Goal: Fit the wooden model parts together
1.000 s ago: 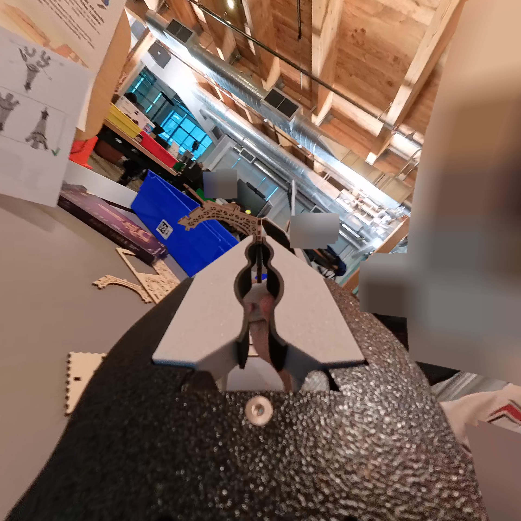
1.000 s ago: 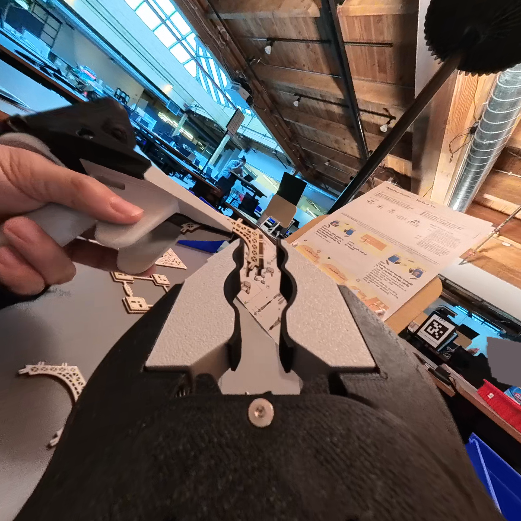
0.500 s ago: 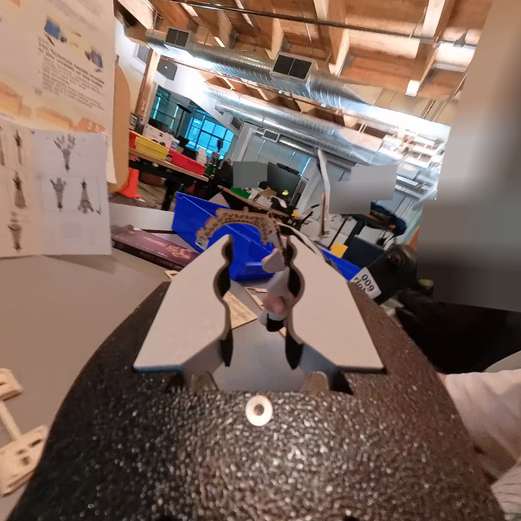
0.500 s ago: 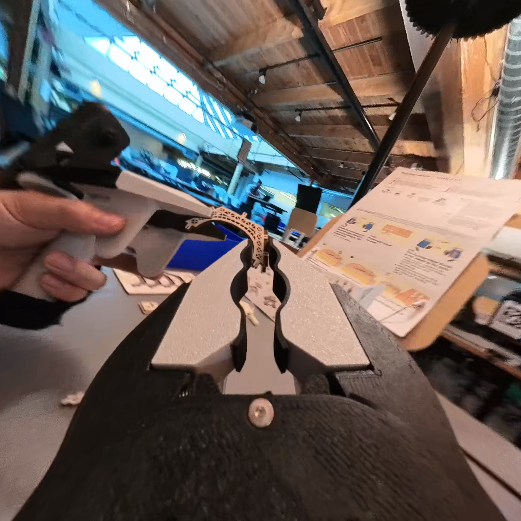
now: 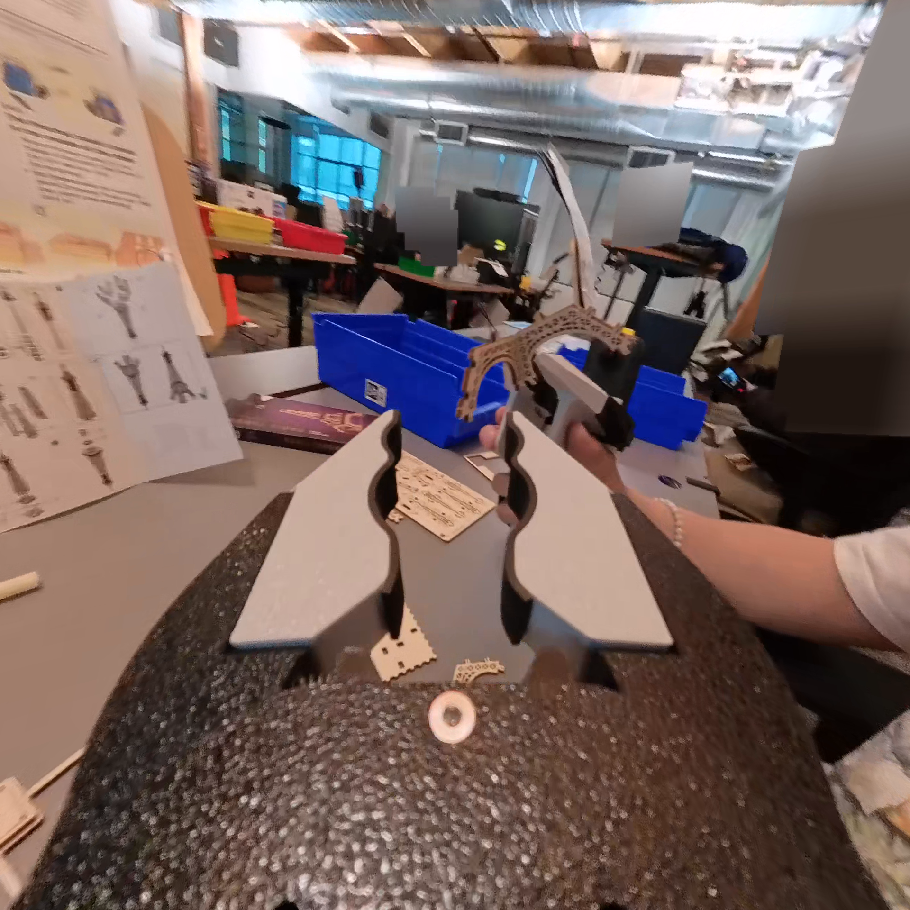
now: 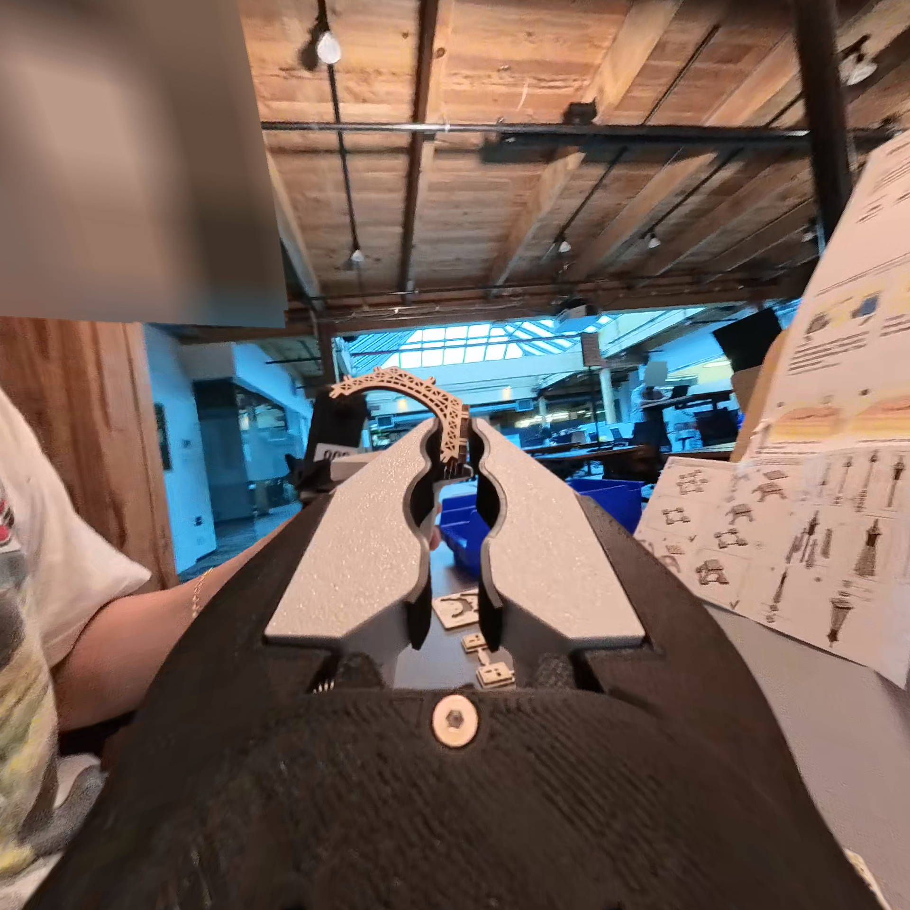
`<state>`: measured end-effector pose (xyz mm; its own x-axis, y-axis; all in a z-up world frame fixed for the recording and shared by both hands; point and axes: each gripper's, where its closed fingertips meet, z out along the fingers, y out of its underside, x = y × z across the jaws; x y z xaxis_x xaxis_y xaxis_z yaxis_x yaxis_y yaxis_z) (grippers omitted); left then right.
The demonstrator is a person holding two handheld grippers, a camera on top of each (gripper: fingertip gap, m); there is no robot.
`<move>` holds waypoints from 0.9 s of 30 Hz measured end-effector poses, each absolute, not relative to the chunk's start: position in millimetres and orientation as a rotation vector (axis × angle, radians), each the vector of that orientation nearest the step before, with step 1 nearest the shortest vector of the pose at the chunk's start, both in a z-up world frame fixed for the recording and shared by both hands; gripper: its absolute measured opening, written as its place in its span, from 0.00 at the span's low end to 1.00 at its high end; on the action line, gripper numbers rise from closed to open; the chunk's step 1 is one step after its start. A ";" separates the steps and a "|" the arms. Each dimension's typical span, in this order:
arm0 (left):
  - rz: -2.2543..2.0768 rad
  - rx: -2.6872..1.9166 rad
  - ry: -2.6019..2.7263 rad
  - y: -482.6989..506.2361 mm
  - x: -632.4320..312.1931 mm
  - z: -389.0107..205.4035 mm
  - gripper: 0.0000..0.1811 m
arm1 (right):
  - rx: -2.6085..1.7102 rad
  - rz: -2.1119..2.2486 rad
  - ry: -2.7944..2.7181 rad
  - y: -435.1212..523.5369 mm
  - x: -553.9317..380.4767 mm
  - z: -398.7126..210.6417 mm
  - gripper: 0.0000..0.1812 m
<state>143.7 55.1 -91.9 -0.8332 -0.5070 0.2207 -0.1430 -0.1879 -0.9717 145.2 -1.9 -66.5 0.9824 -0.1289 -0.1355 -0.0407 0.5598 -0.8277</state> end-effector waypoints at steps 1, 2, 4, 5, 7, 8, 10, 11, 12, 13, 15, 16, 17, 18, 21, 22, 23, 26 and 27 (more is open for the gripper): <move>-2.126 -0.737 1.858 50.2 141.9 -92.5 0.19 | -0.992 -0.050 0.179 0.4 144.2 -69.1 0.05; -2.142 -0.723 1.892 45.8 140.1 -92.6 0.17 | -1.004 -0.051 0.174 2.0 144.1 -71.3 0.05; -2.156 -0.690 1.945 39.0 137.7 -93.7 0.09 | -1.027 -0.022 0.142 5.4 139.5 -74.3 0.04; -2.142 -0.695 1.944 38.9 140.3 -94.6 0.04 | -1.037 -0.024 0.143 6.1 140.3 -75.7 0.04; -2.126 -0.662 1.927 40.0 143.2 -95.3 0.01 | -1.076 -0.041 0.134 6.7 141.7 -80.5 0.05; -2.124 -0.638 1.951 39.1 142.0 -98.0 0.00 | -1.107 -0.066 0.129 5.8 143.9 -83.7 0.05; -2.049 -0.659 1.983 41.6 148.1 -109.7 0.00 | -1.221 -0.168 0.114 1.3 152.0 -93.6 0.20; -1.986 -0.663 1.995 43.7 152.8 -118.2 0.00 | -1.310 -0.237 0.092 -2.9 156.6 -101.2 0.20; -1.911 -0.665 2.012 45.4 157.9 -128.6 0.00 | -1.408 -0.331 0.065 -9.0 162.6 -110.4 0.20; -1.831 -0.669 2.042 45.2 162.8 -140.8 0.00 | -1.487 -0.443 0.049 -17.2 170.9 -118.4 0.21; -1.696 -0.649 2.138 35.9 167.5 -167.5 0.00 | -1.599 -0.666 0.041 -33.1 190.6 -133.3 0.21; -1.644 -0.624 2.169 28.8 168.8 -178.5 0.00 | -1.632 -0.713 0.039 -36.8 195.6 -138.9 0.21; -1.596 -0.587 2.201 20.7 168.3 -188.3 0.00 | -1.661 -0.725 0.047 -37.3 198.5 -144.0 0.21; -1.547 -0.538 2.236 12.8 166.7 -197.1 0.00 | -1.683 -0.726 0.051 -35.8 199.6 -148.1 0.21; -1.399 -0.438 2.260 1.4 167.9 -216.2 0.00 | -1.776 -0.742 0.003 -31.9 198.2 -163.7 0.20; -1.393 -0.404 2.259 -1.5 165.4 -218.2 0.00 | -1.803 -0.751 -0.004 -32.7 199.2 -168.2 0.20; -1.375 -0.380 2.257 -2.4 163.9 -219.1 0.00 | -1.832 -0.743 -0.016 -32.7 198.5 -173.0 0.20; -1.322 -0.355 2.272 -2.2 160.8 -224.0 0.00 | -1.888 -0.742 -0.059 -31.5 195.8 -181.7 0.20; -1.307 -0.348 2.288 -2.4 158.9 -226.5 0.01 | -1.895 -0.742 -0.059 -30.9 195.9 -182.5 0.20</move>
<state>158.9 -2.4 -226.5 -0.8530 -0.4413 -0.2786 0.0157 0.5120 -0.8589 195.9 -30.9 -182.5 0.8066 -0.2867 0.5170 0.3647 -0.4468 -0.8169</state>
